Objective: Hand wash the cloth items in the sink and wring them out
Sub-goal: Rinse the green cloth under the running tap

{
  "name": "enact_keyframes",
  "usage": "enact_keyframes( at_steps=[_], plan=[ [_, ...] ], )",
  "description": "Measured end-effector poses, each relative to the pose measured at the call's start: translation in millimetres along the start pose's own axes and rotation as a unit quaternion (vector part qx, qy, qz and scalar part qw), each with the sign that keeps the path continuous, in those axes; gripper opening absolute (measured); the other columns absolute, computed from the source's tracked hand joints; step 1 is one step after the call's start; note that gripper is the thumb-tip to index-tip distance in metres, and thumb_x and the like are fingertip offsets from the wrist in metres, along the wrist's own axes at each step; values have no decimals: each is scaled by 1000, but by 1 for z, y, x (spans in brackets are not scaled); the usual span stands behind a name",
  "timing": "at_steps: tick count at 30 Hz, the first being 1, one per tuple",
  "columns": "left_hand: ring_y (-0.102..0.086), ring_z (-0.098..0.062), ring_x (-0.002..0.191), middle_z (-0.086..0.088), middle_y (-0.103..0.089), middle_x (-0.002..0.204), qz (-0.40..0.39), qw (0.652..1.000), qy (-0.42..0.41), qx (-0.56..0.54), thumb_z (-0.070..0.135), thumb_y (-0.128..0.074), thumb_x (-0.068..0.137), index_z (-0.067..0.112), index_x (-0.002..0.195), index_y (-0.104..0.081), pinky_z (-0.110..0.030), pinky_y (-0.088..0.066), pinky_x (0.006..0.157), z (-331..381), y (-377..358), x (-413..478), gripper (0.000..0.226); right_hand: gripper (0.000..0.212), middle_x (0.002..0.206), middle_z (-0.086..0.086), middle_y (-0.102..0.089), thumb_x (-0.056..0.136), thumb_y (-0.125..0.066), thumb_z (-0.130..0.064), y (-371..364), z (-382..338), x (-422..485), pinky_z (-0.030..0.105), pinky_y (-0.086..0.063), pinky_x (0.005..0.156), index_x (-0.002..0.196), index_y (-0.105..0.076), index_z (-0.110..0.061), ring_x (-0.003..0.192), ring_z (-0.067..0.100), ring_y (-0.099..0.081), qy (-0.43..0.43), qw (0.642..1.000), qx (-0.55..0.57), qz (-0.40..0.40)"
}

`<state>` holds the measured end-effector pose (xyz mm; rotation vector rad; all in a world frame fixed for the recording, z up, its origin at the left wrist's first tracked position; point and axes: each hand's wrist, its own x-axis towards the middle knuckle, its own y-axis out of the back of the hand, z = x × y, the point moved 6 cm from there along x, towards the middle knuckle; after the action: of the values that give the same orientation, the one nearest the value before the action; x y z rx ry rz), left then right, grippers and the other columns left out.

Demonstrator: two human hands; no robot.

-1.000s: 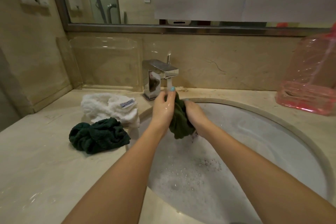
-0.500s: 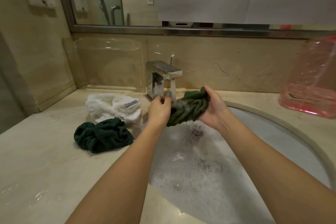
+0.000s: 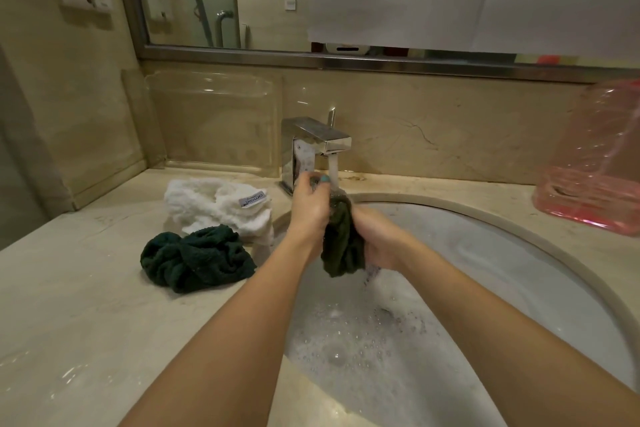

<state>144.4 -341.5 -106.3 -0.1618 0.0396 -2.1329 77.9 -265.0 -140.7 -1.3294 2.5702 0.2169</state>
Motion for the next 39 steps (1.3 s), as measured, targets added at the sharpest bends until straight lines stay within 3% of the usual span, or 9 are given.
enact_keyframes(
  at_steps=[5,9,13,18,22,28,34,36,39],
  plan=[
    [-57,-22,102,-8,-57,108,-2,999,-30,33,13,-47,99,15,111,-47,-30,-51,79,-3,4,3,11,38,103,13,-69,100,-47,-44,1,-11,-4,32,-56,64,119,-60,-14,92,26,-68,51,996,54,45],
    [-58,-31,104,-15,-57,115,-17,992,-7,123,19,-49,99,8,115,-47,-45,-52,90,-10,-3,3,19,16,97,14,-69,95,-58,-24,12,-35,-8,41,-60,75,103,-64,-11,86,26,-69,144,981,27,127],
    [-61,-32,100,-15,-62,104,42,996,64,-49,27,-44,98,15,95,-55,-47,-49,96,-9,0,-2,17,17,92,8,-67,98,-52,-26,-5,-45,-11,34,-54,73,101,-64,-14,86,22,-65,162,977,-74,114],
    [-55,-21,83,-4,-57,85,-46,999,13,-12,23,-42,103,19,83,-50,-42,-52,83,8,-39,-39,22,20,87,10,-63,99,-52,-21,32,-49,-10,34,-49,74,80,-56,-15,83,26,-61,194,947,-1,257],
    [-57,-22,82,-5,-59,85,-24,995,-43,92,25,-40,103,14,87,-52,-38,-48,78,13,-35,-28,23,25,78,12,-65,95,-52,-17,32,-42,-13,39,-52,76,72,-61,-14,79,28,-63,198,947,7,251],
    [-58,-27,97,-8,-60,99,48,996,41,65,19,-37,104,14,101,-54,-39,-48,89,-6,6,-6,17,32,63,0,-53,94,-51,-13,-12,-47,-25,25,-38,56,62,-51,-15,59,12,-48,279,932,-109,204],
    [-57,-16,86,-1,-56,86,-1,1000,-19,-5,26,-50,101,20,88,-53,-39,-51,87,16,-8,-22,14,28,111,10,-64,102,-44,-33,29,-26,-3,41,-52,87,114,-58,-12,98,25,-61,150,950,-119,247],
    [-59,-19,98,-2,-58,101,-22,999,-23,43,28,-58,97,21,104,-54,-39,-55,88,12,-2,-17,11,39,122,10,-59,103,-41,-37,49,-21,-5,42,-53,90,130,-51,-13,105,28,-60,110,952,-90,270],
    [-58,-19,104,-5,-55,125,-72,987,28,138,33,-64,93,14,134,-48,-29,-54,77,-4,8,-10,48,28,109,12,-61,103,-41,-37,71,-27,-8,37,-54,76,110,-60,-17,91,26,-61,118,947,81,286]
  ],
)
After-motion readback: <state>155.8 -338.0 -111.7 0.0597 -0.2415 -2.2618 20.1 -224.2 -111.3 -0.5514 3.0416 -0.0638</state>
